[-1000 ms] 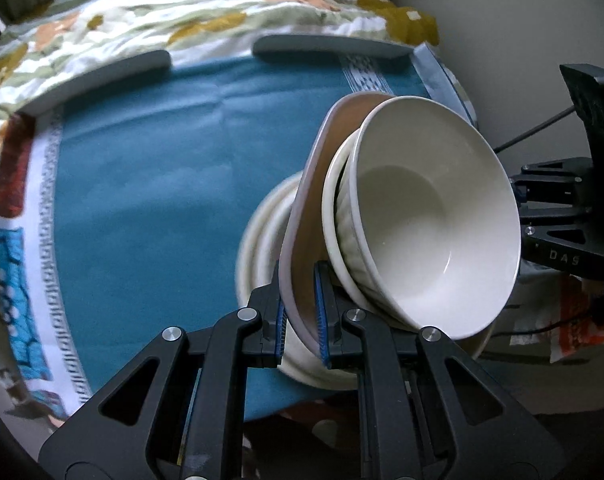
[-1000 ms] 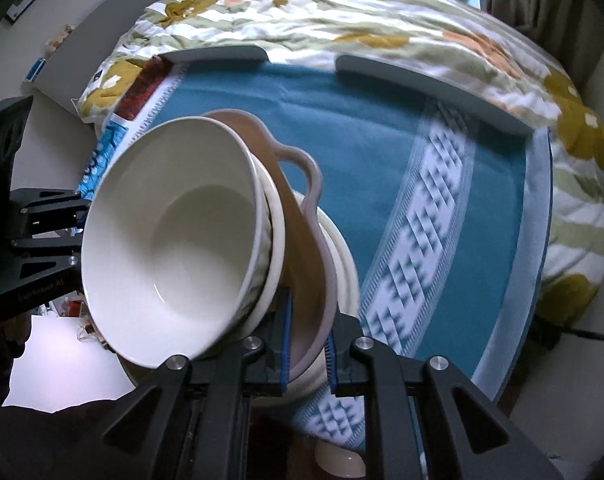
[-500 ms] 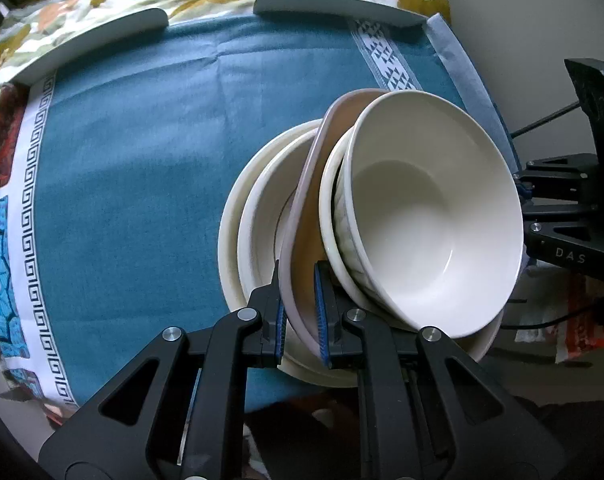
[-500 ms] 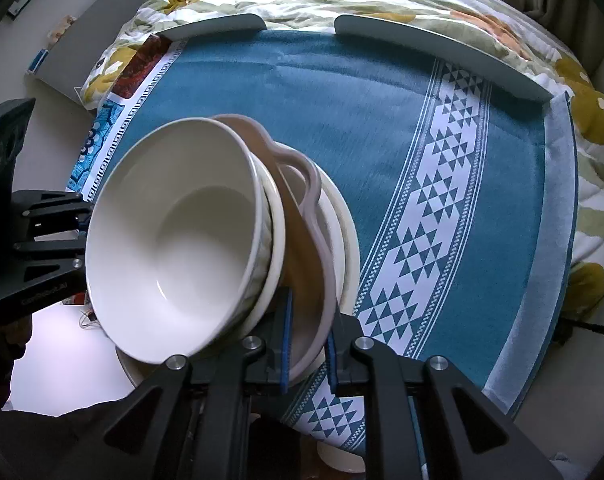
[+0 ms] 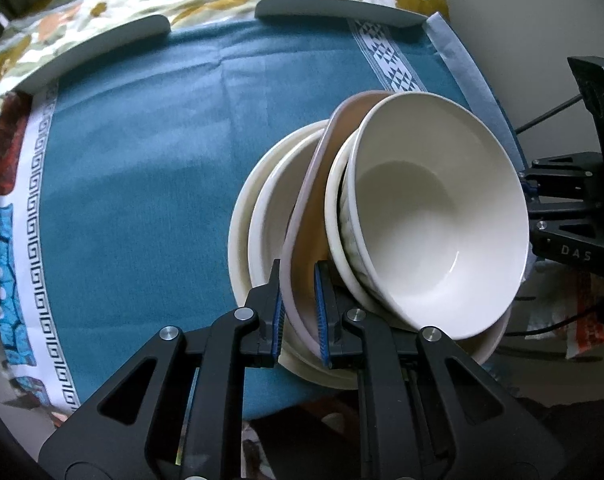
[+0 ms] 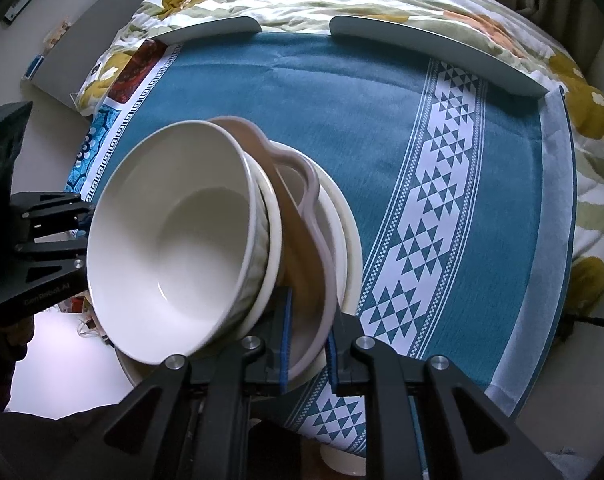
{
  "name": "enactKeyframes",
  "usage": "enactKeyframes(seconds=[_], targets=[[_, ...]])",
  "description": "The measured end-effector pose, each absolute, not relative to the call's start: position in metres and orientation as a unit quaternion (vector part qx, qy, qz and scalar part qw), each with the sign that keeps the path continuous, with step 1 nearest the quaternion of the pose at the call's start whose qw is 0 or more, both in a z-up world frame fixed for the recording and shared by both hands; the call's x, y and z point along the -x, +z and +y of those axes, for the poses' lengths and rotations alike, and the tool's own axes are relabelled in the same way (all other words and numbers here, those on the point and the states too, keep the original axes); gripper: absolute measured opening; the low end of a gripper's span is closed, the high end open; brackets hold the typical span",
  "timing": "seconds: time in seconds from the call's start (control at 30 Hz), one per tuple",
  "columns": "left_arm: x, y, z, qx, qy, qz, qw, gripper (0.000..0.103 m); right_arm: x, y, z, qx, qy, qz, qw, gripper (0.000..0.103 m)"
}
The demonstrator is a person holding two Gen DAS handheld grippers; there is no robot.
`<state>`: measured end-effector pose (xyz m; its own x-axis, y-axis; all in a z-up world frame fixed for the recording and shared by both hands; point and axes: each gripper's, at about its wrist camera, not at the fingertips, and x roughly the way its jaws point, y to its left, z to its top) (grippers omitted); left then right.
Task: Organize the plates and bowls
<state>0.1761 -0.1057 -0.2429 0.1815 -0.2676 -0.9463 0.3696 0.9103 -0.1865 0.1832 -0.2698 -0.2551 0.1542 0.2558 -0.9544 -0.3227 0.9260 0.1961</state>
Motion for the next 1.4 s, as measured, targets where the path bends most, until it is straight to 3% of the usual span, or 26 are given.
enactKeyframes(seconds=[0.73, 1.07, 1.1, 1.13, 1.17, 1.27, 1.33, 1.4], targets=[[-0.144, -0.196, -0.096, -0.074, -0.171, 0.567, 0.802, 0.011, -0.153, -0.210, -0.288, 0.029, 0.161, 0.577, 0.800, 0.015], [-0.051, -0.096, -0.095, -0.058, -0.138, 0.423, 0.894, 0.011, -0.073, -0.127, -0.272, 0.013, 0.155, 0.474, 0.867, 0.016], [-0.042, -0.088, -0.094, -0.057, -0.134, 0.408, 0.901, 0.011, -0.063, -0.118, -0.270, 0.008, 0.149, 0.460, 0.875, 0.019], [-0.033, -0.080, -0.092, -0.055, -0.131, 0.394, 0.908, 0.011, -0.054, -0.110, -0.267, 0.002, 0.144, 0.447, 0.883, 0.030], [-0.024, -0.070, -0.089, -0.054, -0.128, 0.377, 0.916, 0.011, -0.043, -0.101, -0.265, -0.006, 0.135, 0.431, 0.892, 0.048], [-0.004, -0.047, -0.081, -0.051, -0.127, 0.340, 0.931, 0.013, -0.024, -0.082, -0.263, -0.021, 0.118, 0.397, 0.910, 0.077], [0.005, -0.032, -0.073, -0.050, -0.129, 0.319, 0.938, 0.015, -0.009, -0.067, -0.260, -0.026, 0.091, 0.372, 0.923, 0.084], [0.011, -0.021, -0.067, -0.053, -0.127, 0.305, 0.942, 0.029, 0.003, -0.053, -0.258, -0.027, 0.070, 0.348, 0.935, 0.086]])
